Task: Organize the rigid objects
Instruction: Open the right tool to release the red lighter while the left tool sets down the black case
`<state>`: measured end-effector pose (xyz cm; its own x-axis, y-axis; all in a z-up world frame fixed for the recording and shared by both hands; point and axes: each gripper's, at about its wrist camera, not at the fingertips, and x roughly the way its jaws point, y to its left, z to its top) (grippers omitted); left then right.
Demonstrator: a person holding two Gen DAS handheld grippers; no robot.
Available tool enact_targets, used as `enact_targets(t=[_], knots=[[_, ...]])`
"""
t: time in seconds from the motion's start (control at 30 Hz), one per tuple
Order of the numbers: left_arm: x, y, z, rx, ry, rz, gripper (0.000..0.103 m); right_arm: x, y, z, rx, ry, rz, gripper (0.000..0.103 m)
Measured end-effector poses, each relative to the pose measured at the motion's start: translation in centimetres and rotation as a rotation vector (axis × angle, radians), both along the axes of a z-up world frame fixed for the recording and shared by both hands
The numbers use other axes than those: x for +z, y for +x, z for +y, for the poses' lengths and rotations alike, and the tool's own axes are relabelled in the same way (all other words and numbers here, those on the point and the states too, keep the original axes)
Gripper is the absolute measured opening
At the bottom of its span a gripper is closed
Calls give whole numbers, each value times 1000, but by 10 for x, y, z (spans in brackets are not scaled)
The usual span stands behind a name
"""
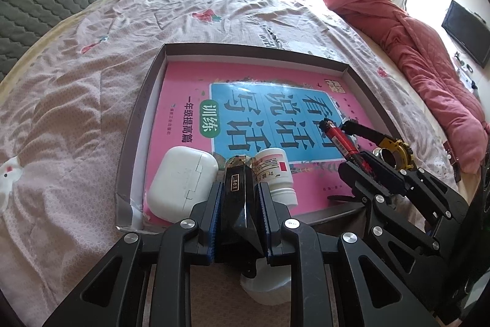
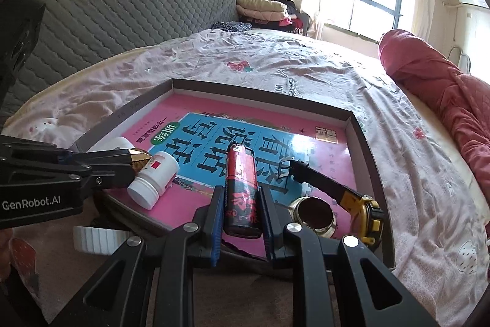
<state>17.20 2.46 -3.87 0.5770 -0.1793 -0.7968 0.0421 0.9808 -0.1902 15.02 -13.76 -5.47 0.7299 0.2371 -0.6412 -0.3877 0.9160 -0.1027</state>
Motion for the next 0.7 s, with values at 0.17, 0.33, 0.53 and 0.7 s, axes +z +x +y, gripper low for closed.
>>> enact_targets(t=[0.17, 0.33, 0.53, 0.7], knots=[[0, 0, 0, 4, -3, 4, 22, 0, 1, -2, 2, 25, 10, 23], [0, 0, 1, 12, -2, 4, 22, 1, 3, -6, 4, 42, 21, 23], [0, 1, 2, 19, -9, 8, 22, 2, 2, -6, 15, 67, 24, 23], [-1, 2, 3, 25, -17, 11, 22, 7, -5, -11, 21, 107, -1, 23]])
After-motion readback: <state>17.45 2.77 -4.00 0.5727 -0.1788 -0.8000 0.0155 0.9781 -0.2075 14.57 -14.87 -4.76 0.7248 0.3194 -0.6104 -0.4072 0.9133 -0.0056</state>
